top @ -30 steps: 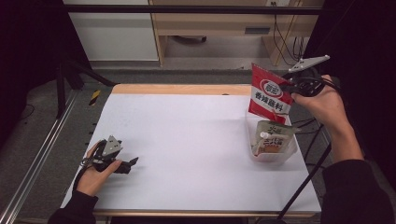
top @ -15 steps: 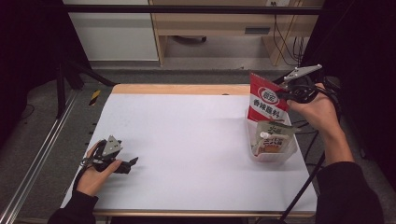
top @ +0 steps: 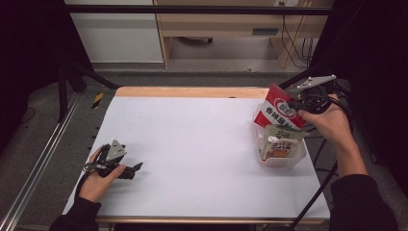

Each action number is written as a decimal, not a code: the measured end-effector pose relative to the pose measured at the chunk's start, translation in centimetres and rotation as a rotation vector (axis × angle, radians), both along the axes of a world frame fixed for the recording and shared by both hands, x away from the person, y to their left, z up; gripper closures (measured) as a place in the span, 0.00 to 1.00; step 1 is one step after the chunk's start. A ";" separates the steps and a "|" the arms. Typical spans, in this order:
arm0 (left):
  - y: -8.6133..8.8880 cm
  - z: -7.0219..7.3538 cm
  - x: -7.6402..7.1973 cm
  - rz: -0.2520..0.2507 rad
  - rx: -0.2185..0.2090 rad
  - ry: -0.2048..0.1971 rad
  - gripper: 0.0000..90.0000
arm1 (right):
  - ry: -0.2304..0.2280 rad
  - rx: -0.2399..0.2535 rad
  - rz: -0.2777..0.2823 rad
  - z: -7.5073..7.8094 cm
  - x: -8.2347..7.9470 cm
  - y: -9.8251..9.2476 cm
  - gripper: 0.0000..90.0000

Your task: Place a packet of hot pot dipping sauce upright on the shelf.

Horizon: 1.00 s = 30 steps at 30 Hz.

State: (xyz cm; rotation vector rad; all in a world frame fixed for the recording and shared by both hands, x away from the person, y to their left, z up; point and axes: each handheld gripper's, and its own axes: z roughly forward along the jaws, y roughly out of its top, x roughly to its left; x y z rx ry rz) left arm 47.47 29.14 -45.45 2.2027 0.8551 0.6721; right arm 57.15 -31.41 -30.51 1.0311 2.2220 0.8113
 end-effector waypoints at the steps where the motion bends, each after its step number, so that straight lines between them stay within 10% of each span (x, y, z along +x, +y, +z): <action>1: 0.0 0.0 0.0 0.003 -0.006 -0.002 0.08 | 0.002 0.004 -0.003 0.0 -0.1 0.0 0.87; 12: 0.0 0.0 0.0 0.002 -0.004 0.000 0.08 | -0.154 -0.001 -0.058 2.0 -1.9 1.8 0.30; 30: 0.0 0.1 0.0 0.002 -0.010 -0.005 0.08 | -0.180 -0.026 0.053 3.5 -3.4 7.0 0.23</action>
